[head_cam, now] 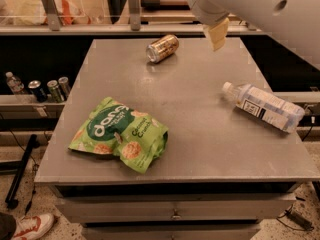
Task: Move orange can near green rice chip bag
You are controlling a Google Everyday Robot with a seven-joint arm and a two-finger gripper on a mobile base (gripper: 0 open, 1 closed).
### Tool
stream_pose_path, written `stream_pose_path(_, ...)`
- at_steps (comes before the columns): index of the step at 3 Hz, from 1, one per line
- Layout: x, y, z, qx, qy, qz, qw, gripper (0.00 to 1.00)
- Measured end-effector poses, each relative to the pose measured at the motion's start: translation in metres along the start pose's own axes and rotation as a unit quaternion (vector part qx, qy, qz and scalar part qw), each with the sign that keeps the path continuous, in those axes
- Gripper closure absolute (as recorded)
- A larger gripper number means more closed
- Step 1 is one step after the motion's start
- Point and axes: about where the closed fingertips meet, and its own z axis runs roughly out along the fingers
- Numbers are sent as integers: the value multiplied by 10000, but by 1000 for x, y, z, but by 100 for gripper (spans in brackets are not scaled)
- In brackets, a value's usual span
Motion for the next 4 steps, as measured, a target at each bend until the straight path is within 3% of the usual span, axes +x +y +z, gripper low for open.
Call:
stream_pose_path(1,5,-20,15,160,71,-296,9994,0)
stream_pose_path(2,-3,-35,32,331,-79,-779,9964,0)
stream_pose_path(3,-23,-47,50,428,-261,-1493,9875,0)
stream_pose_path(4,-39,-56,64,461,-398,-1983,9782,0)
